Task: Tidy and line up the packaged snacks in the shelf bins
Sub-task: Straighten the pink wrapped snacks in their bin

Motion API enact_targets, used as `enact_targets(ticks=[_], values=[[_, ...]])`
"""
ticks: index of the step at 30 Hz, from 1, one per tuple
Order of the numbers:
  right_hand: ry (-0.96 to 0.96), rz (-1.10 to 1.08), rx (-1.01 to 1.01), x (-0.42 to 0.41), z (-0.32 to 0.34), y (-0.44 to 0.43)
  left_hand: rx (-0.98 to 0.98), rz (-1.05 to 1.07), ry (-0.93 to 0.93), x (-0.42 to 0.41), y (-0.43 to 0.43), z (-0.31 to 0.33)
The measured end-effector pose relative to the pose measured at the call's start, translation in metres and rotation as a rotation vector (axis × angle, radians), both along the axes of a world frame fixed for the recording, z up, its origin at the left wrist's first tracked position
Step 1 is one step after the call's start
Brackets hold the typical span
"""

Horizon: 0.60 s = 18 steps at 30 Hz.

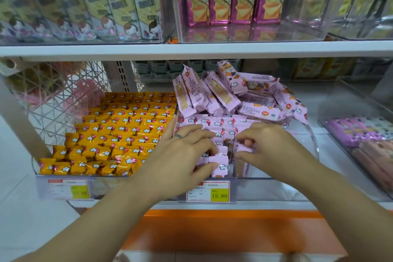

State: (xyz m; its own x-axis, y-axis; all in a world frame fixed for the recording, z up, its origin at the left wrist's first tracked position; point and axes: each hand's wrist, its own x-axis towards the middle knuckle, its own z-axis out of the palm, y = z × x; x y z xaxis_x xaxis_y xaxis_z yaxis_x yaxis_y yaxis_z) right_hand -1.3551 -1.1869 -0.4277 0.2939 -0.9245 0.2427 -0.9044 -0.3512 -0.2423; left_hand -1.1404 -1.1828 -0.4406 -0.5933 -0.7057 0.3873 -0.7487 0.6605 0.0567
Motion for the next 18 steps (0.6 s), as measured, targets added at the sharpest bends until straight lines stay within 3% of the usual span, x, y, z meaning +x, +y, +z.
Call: enact_targets(ticks=[4,9,12,15,18], values=[[-0.080,0.046,0.148,-0.006,0.001,0.005,0.028,-0.016,0.028,0.001,0.000,0.003],[-0.410,0.095,0.288,-0.029,0.025,0.020,0.041,-0.026,0.097,-0.001,-0.002,0.008],[-0.614,0.161,0.188,-0.043,0.040,0.030,0.022,-0.018,0.163,-0.006,-0.001,0.011],[-0.589,0.157,-0.022,-0.048,0.038,0.032,0.054,0.015,0.255,-0.013,-0.003,0.013],[-0.593,0.126,-0.106,-0.052,0.032,0.030,0.119,0.047,0.330,-0.020,-0.004,0.015]])
